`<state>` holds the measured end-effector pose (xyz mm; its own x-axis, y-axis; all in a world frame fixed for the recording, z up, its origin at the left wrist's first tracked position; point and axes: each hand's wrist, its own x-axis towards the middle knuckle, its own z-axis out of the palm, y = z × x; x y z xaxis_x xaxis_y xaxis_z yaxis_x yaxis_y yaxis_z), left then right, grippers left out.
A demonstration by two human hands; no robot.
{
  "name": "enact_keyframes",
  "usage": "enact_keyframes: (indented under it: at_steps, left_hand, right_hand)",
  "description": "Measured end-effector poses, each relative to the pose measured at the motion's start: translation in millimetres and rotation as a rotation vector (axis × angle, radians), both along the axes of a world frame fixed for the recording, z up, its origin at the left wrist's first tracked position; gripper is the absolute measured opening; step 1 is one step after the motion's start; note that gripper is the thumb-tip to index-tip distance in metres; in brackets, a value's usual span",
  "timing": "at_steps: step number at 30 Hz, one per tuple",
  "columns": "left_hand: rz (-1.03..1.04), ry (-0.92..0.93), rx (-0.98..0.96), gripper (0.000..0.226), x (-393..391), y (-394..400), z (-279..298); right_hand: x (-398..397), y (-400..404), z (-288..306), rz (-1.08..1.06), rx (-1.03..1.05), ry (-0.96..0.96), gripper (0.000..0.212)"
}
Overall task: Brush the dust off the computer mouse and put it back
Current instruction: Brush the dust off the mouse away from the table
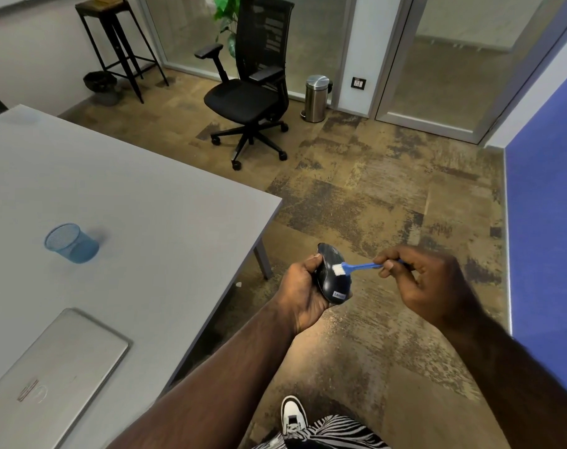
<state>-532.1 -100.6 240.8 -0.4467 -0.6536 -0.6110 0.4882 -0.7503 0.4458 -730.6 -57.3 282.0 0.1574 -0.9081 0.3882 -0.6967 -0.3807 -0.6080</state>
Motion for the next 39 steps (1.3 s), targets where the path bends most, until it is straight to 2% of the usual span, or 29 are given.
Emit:
enact_keyframes:
  at_steps: [4, 8, 12, 17, 21, 27, 30, 34, 39]
  left_hand:
    - [-0.003, 0.029, -0.047, 0.031, -0.9, 3.1, -0.8]
    - [0.011, 0.067, -0.074, 0.026, -1.2, 2.7, -0.8]
    - [0.012, 0.031, -0.097, 0.023, -1.6, 1.1, -1.0]
    - [0.01, 0.065, -0.089, 0.023, 0.0, 1.3, 0.6]
    - [0.01, 0.038, -0.095, 0.032, 0.0, 1.3, 0.7]
    - [0.014, 0.055, -0.092, 0.031, 0.5, 1.3, -1.1]
    - [0.004, 0.051, -0.103, 0.027, -0.2, 1.8, -2.2]
    - [-0.01, 0.058, -0.098, 0.03, -0.6, 3.5, -0.5]
    - [-0.034, 0.044, -0.099, 0.03, 0.9, 5.5, 1.1]
  right_hand:
    - [5.3, 2.1, 1.9, 0.11, 0.035, 0.055, 0.027]
    - [4.7, -6.0, 7.8, -0.016, -0.057, 0.038, 0.024]
    - [7.3, -3.9, 11.5, 0.145, 0.034, 0.089, 0.021]
    - [3.1, -8.5, 16.6, 0.037, -0.038, 0.092, 0.023]
    - [1.7, -6.1, 20.3, 0.208, 0.095, 0.155, 0.02]
    - [-2.4, -12.5, 24.6, 0.038, -0.034, 0.144, 0.023]
    - [0.1, -11.9, 25.2, 0.132, 0.036, 0.148, 0.023]
    - [-1.1, -19.6, 21.4, -0.002, 0.066, 0.118, 0.023]
    - [0.6, -21.5, 23.3, 0.027, 0.111, 0.106, 0.024]
